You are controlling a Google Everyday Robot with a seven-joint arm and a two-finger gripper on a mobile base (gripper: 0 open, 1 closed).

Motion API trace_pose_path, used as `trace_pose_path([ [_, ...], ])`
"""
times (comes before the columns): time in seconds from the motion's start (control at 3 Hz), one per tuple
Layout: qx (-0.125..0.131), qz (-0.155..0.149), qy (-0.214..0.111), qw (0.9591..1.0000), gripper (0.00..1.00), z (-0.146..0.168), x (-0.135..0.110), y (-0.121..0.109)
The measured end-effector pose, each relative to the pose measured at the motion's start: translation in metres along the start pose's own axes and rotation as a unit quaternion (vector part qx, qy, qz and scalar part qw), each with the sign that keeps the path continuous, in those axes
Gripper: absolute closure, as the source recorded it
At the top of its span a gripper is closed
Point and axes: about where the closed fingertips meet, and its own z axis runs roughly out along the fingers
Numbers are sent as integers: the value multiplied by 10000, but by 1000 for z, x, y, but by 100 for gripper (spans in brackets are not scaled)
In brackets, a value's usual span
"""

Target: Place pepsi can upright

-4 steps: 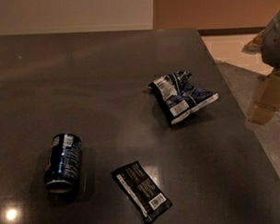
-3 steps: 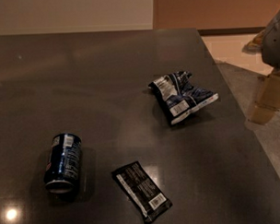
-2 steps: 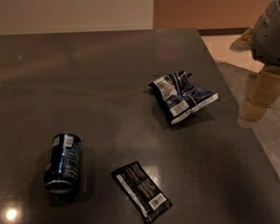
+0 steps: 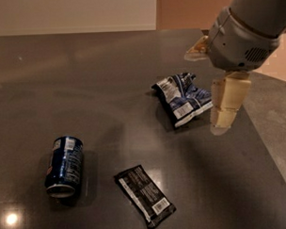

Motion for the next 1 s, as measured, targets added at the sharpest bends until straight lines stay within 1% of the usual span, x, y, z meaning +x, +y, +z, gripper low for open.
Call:
trace_pose_path([
  [0.33,-236,-737,-229,9967,0,20,-36,4],
  [0.67,-473,-1475,-443,9869,0,42,-73,9],
  [1.0,-689,-2119,-589,9731,0,65,-106,16],
])
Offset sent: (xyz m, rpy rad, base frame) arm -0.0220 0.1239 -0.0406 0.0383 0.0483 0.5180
